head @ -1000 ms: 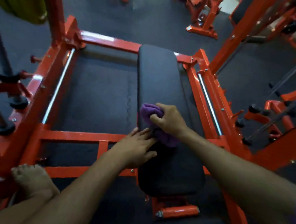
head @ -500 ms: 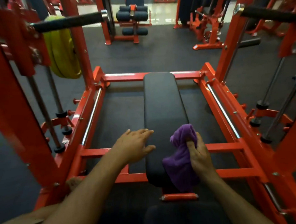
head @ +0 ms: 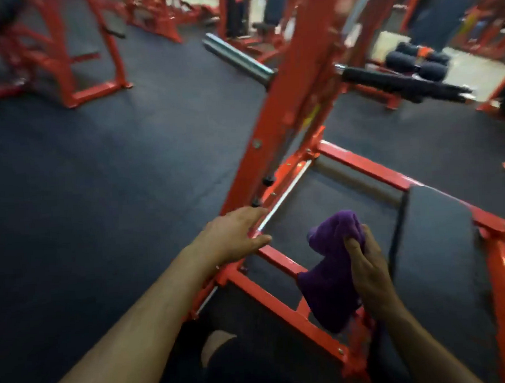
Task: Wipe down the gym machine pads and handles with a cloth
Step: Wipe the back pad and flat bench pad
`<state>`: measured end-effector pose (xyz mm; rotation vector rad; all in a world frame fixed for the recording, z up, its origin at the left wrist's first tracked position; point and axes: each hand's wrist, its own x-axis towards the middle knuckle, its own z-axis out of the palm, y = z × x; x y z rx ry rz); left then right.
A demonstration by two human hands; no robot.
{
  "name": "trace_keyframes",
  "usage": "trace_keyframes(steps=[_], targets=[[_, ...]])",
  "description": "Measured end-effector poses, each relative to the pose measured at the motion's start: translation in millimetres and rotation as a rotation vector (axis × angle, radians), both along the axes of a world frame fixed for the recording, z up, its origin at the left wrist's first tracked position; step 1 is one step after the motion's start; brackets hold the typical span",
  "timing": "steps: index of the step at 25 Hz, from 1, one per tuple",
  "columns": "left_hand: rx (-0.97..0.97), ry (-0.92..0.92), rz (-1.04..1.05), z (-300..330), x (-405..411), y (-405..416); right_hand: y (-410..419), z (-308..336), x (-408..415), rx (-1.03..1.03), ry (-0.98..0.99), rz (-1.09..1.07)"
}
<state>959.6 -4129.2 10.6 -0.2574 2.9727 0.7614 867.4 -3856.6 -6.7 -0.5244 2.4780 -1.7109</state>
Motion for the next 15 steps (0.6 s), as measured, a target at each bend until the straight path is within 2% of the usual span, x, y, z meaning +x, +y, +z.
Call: trace_keyframes(steps=[3, 6, 11, 15], targets=[[0.074, -0.053, 0.193, 11, 42, -75, -90, 22, 0, -0.018, -0.071, 0.172], [0.130, -0.076, 0.298, 48, 67, -98, -143, 71, 10, 0.003, -0.117, 0.287], [0.159, -0.148, 0.228, 115, 63, -91, -171, 160, 23, -0.039, -0.135, 0.328], [0.153, -0.164, 0.022, 140, 38, -76, -143, 186, 39, -0.074, -0.133, 0.154]])
